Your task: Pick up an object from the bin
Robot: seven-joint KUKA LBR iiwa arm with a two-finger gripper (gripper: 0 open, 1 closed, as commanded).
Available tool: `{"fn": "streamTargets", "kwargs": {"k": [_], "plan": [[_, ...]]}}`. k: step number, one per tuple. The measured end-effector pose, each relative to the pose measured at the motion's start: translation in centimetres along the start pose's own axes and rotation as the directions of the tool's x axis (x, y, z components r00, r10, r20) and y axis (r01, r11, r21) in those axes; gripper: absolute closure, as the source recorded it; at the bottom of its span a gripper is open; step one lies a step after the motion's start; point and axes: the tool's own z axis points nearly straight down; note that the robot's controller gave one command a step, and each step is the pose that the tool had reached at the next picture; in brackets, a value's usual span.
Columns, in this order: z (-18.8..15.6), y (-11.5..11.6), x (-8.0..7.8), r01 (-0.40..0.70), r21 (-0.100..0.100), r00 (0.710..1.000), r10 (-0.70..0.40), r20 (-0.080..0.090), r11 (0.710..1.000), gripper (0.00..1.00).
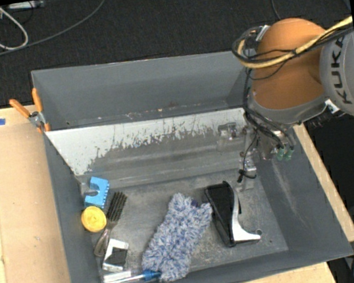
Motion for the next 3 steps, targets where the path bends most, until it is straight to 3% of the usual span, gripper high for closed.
{"fn": "streamTargets", "kwargs": {"k": [1,2,3], "plan": [[-0.5,0.0,-0.1,0.001,0.0,1.0,-0.001,0.008,1.0,0.0],[10.9,5.1,2.9,0.104,0.001,0.995,-0.104,0.008,0.995,0.0],[9.9,6.4,3.9,0.199,0.003,0.98,-0.199,0.012,0.98,0.0]]}}
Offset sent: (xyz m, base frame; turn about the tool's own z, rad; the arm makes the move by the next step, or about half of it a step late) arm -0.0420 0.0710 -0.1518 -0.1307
